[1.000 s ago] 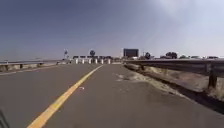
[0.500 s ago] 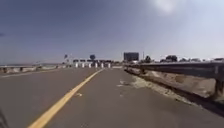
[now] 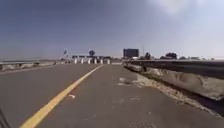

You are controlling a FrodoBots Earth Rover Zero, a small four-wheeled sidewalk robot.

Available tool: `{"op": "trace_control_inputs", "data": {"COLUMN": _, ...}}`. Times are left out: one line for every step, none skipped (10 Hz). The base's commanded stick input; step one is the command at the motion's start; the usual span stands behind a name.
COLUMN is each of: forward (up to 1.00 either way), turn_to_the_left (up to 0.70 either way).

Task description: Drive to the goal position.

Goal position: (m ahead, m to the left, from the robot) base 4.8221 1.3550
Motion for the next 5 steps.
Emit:
{"op": "trace_control_inputs", "data": {"forward": 0.50, "turn_to_the_left": 0.00}}
{"op": "trace_control_inputs", "data": {"forward": 0.50, "turn_to_the_left": 0.00}}
{"op": "trace_control_inputs", "data": {"forward": 0.50, "turn_to_the_left": 0.00}}
{"op": "trace_control_inputs", "data": {"forward": 0.50, "turn_to_the_left": 0.00}}
{"op": "trace_control_inputs", "data": {"forward": 0.50, "turn_to_the_left": 0.00}}
